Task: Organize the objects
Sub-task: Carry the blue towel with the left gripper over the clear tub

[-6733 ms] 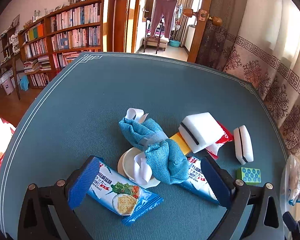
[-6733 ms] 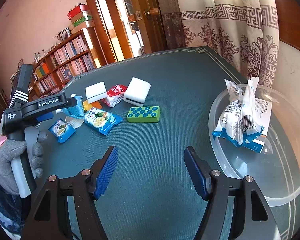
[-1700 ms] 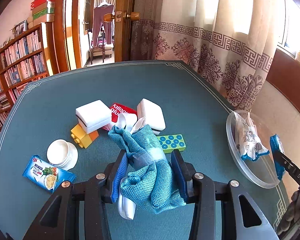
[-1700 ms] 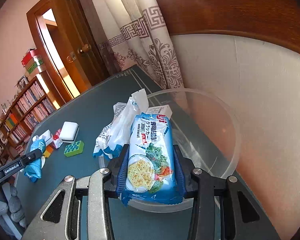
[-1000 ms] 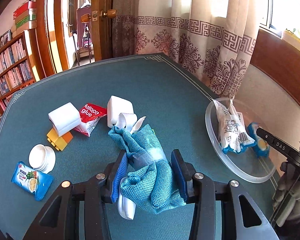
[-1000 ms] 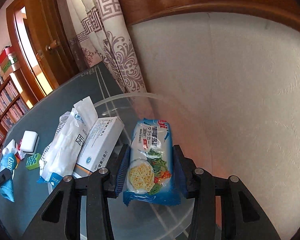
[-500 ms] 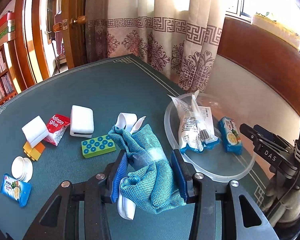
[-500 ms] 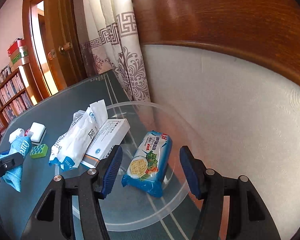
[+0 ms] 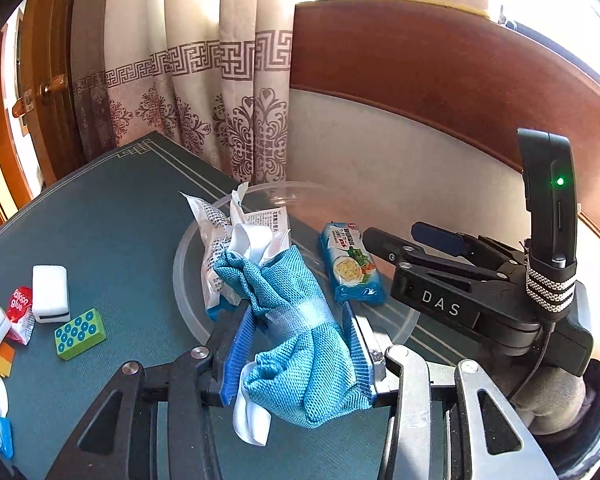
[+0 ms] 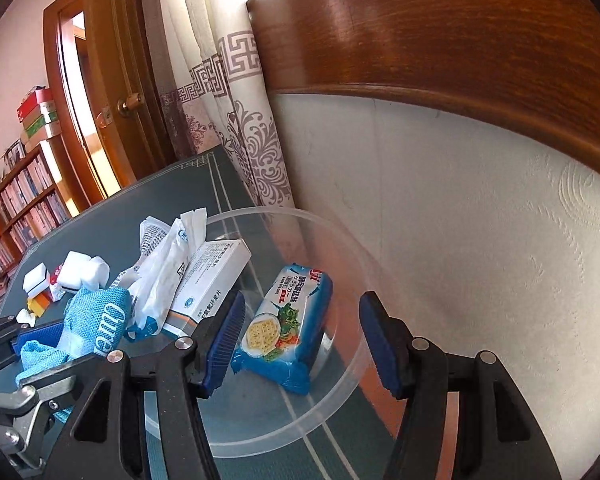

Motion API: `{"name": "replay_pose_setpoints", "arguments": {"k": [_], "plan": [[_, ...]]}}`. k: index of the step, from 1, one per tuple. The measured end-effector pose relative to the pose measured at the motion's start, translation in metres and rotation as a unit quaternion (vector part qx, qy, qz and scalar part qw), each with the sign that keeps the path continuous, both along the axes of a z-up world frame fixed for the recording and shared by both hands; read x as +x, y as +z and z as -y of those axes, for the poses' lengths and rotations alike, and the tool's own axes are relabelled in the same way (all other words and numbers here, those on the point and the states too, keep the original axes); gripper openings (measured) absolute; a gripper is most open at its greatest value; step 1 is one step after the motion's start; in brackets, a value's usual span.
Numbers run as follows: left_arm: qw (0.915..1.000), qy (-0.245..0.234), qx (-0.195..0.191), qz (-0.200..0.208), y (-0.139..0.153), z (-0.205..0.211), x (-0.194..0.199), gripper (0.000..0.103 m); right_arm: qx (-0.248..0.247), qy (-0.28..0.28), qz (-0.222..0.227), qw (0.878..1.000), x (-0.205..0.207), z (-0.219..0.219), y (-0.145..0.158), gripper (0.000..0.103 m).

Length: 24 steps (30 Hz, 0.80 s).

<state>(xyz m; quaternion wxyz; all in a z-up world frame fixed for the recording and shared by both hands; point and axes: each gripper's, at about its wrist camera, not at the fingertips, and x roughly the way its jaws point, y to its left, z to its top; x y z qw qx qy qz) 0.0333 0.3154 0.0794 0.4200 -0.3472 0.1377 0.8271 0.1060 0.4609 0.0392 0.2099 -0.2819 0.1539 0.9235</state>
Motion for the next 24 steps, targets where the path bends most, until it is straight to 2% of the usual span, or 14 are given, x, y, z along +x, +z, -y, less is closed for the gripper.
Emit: {"name": "replay_pose_setpoints", "arguments": {"k": [6,10,11,14,15,20,24], "plan": [[0.9997,-0.023,0.002,0.001,-0.006,-0.015,0.005,0.047,0.008,-0.006,-0.004,1.0,0.004,-0.001,0.002,0.061],[0.9997,-0.022,0.01,-0.003,-0.007,-0.016,0.004,0.049,0.004,-0.006,-0.003,1.0,0.003,-0.001,-0.001,0.061],[0.9997,-0.019,0.014,0.0,-0.008,-0.015,0.002,0.051,0.004,-0.005,-0.003,1.0,0.003,-0.001,-0.001,0.061],[0.9996,-0.005,0.027,0.009,-0.008,-0.008,-0.003,0.077,0.004,-0.005,-0.004,1.0,0.002,-0.001,-0.001,0.061],[0.9995,0.001,0.031,0.008,-0.008,-0.004,-0.003,0.082,0.004,-0.006,-0.004,1.0,0.002,0.0,-0.001,0.061],[0.9986,0.023,0.048,0.003,-0.002,0.01,-0.007,0.092,0.004,-0.01,-0.006,1.0,0.004,-0.001,0.001,0.061],[0.9985,0.034,0.042,0.005,-0.003,0.018,-0.011,0.093,0.003,-0.008,-0.006,1.0,0.007,0.002,0.0,0.061]]}}
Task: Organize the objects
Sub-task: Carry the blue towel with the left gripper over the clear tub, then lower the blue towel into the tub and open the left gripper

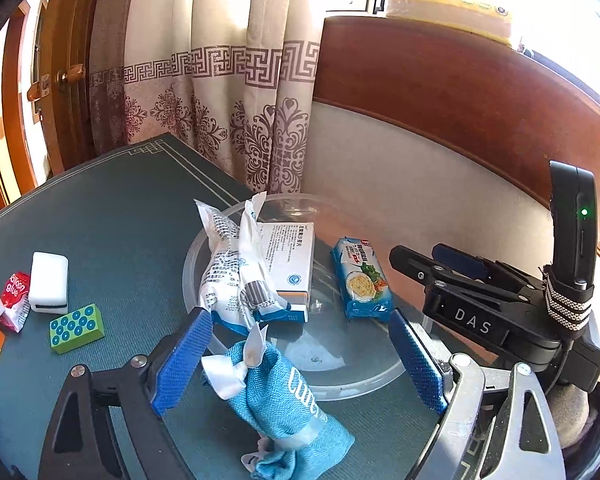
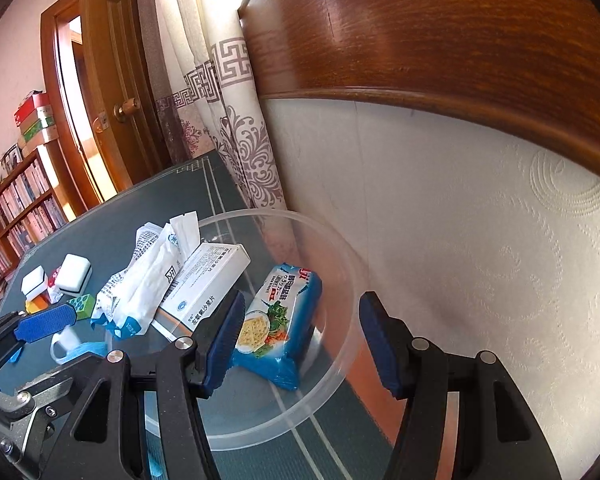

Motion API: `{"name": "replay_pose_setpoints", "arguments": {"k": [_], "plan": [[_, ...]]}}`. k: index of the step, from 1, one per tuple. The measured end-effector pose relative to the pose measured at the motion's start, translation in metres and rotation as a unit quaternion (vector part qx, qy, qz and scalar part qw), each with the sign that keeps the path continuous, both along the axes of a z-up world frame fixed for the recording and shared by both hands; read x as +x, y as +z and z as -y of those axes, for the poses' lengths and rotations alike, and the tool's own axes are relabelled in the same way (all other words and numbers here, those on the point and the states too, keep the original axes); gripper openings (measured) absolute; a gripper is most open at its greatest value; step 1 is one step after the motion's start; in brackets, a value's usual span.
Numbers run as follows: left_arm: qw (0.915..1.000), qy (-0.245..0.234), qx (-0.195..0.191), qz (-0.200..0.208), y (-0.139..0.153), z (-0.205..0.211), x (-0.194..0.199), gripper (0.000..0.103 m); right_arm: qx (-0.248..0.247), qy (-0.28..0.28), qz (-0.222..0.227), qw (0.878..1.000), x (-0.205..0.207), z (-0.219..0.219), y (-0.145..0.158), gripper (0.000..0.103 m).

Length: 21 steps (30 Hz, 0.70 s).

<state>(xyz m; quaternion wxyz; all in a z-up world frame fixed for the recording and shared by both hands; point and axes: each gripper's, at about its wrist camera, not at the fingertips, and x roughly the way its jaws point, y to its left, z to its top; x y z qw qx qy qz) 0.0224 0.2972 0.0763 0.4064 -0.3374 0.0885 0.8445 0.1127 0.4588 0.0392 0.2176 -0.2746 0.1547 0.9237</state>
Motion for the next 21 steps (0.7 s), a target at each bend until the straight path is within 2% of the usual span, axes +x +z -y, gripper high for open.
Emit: {"name": "replay_pose_setpoints", "arguments": {"k": [3,5,8,11,13,14,15,16,18,21], "plan": [[0.9999,0.015,-0.003,0.007,0.0,0.012,-0.001,0.093,0.002,0.002,-0.004,1.0,0.004,0.003,0.002,0.061],[0.9993,0.03,-0.019,0.011,-0.005,0.02,0.002,0.094,0.003,0.002,-0.006,1.0,0.005,0.004,0.004,0.061],[0.9966,0.04,-0.021,0.069,-0.019,0.032,0.0,0.094,0.006,0.005,-0.006,1.0,0.006,0.006,0.005,0.061],[0.9895,0.05,-0.019,0.134,-0.036,0.035,-0.004,0.094,0.007,0.012,0.0,1.0,0.004,0.008,0.002,0.061],[0.9868,0.05,-0.027,0.152,-0.044,0.031,-0.005,0.092,0.008,0.014,0.001,1.0,0.005,0.01,0.001,0.061],[0.9862,0.049,-0.03,0.155,-0.046,0.029,-0.005,0.086,0.008,0.015,0.001,1.0,0.006,0.01,0.001,0.061],[0.9857,0.048,-0.032,0.159,-0.047,0.027,-0.005,0.075,0.009,0.015,-0.001,1.0,0.007,0.01,0.002,0.061],[0.985,0.045,-0.032,0.163,-0.049,0.026,-0.004,0.069,0.009,0.015,-0.002,1.0,0.008,0.01,0.002,0.061],[0.9839,0.036,-0.024,0.174,-0.049,0.023,-0.003,0.049,0.007,0.015,-0.005,1.0,0.01,0.01,0.003,0.061],[0.9869,0.027,-0.027,0.157,-0.045,0.021,0.005,0.041,0.006,0.015,-0.009,1.0,0.011,0.009,0.005,0.061]]}}
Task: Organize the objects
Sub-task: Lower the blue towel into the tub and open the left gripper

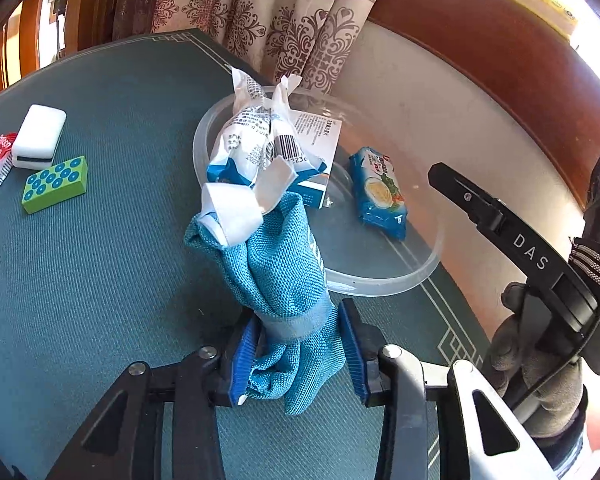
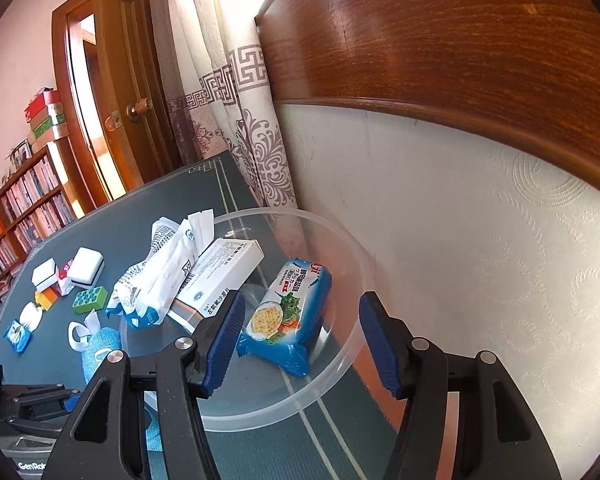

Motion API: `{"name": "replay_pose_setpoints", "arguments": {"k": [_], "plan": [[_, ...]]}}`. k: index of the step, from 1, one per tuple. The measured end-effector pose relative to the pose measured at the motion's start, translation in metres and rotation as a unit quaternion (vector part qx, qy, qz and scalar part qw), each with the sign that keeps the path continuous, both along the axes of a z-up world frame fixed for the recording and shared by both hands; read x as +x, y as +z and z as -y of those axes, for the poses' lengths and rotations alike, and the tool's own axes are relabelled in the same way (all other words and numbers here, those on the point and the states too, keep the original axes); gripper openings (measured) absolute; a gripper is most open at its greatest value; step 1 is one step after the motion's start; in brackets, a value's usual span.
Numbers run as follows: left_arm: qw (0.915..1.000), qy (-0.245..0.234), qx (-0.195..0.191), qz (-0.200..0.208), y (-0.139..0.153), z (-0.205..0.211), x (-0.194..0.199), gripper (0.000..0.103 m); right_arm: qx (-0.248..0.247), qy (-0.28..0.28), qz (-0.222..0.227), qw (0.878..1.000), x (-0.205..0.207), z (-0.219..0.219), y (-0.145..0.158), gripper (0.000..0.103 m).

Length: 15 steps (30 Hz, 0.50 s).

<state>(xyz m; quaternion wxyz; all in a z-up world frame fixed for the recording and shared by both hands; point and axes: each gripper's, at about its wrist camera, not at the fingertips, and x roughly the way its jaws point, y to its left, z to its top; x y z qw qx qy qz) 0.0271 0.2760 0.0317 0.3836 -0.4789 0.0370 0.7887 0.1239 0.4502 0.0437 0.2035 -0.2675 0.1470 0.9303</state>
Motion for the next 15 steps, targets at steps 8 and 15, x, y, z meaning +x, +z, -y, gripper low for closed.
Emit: {"name": "replay_pose_setpoints", "arguments": {"k": [8,15], "plan": [[0.9975,-0.043,0.003,-0.057,0.024,-0.014,0.026,0.04,0.002,0.007,-0.002,1.0,0.001,0.0,0.002,0.061],[0.9919,-0.08,0.004,-0.099,0.038,-0.047,0.021,0.04,0.002,0.002,-0.018,1.0,0.007,-0.004,0.01,0.061]]}}
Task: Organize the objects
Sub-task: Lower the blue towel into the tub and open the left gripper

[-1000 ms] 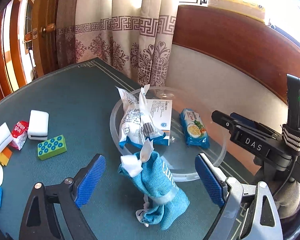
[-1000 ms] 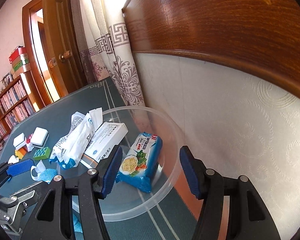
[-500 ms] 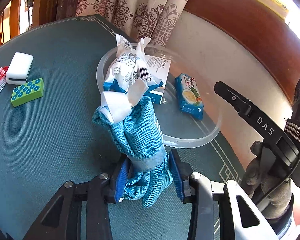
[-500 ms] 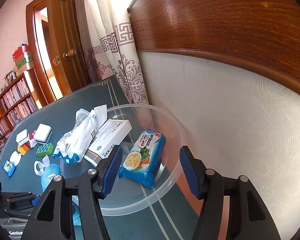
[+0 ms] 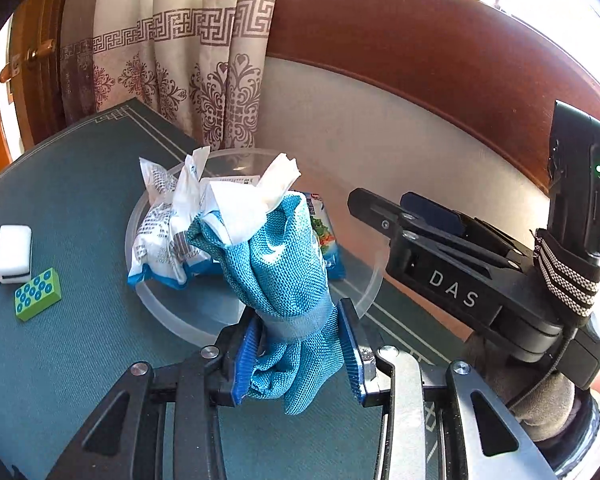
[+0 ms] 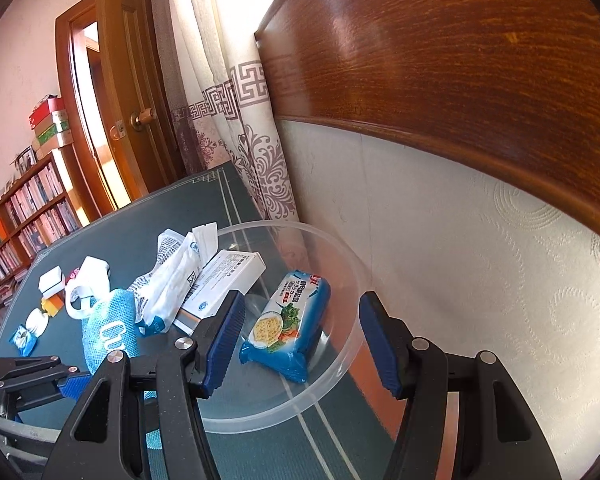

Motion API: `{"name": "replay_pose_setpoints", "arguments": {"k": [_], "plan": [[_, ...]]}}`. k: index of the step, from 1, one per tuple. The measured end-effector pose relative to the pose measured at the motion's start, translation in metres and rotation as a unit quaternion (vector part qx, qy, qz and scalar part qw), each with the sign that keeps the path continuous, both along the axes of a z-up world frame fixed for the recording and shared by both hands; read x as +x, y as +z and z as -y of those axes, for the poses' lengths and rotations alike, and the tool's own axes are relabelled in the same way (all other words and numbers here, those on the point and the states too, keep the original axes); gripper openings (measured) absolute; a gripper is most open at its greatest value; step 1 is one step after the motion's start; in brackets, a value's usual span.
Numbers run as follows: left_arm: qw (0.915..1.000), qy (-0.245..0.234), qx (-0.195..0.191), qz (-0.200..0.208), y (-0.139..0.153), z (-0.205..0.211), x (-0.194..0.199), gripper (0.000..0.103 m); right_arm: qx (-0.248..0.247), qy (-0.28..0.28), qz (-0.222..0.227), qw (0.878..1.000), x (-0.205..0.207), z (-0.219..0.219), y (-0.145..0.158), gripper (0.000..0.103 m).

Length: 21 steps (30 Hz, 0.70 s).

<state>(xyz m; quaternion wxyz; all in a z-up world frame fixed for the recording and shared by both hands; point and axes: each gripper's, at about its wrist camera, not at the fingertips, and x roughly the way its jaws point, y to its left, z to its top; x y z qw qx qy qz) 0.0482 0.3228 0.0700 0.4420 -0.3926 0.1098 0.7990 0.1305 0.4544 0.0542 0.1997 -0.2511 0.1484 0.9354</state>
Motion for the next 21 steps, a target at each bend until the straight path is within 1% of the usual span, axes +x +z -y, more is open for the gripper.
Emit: {"name": "replay_pose_setpoints", "arguments": {"k": [4,7,9,10,15,21], "plan": [[0.9999,-0.008,0.004,0.006,-0.003,-0.014,-0.009,0.041,-0.006,-0.009,-0.004,1.0,0.003,-0.006,0.001,0.061],[1.0,-0.001,0.0,0.003,-0.006,-0.018,-0.012,0.053,-0.012,-0.013,-0.002,1.0,0.003,-0.01,0.0,0.061],[1.0,0.006,-0.001,0.003,-0.008,-0.017,-0.013,0.071,-0.014,-0.012,0.001,1.0,0.001,-0.01,-0.002,0.061],[0.9999,0.01,0.001,0.002,-0.009,-0.015,-0.013,0.073,-0.014,-0.011,0.002,1.0,0.001,-0.01,-0.003,0.061],[0.9998,0.017,0.004,-0.003,-0.009,-0.007,-0.013,0.078,-0.014,-0.01,0.006,1.0,0.001,-0.008,-0.006,0.061],[0.9996,0.028,0.002,-0.005,-0.009,0.004,-0.007,0.078,-0.011,-0.004,0.006,1.0,0.0,-0.005,-0.005,0.061]]}}
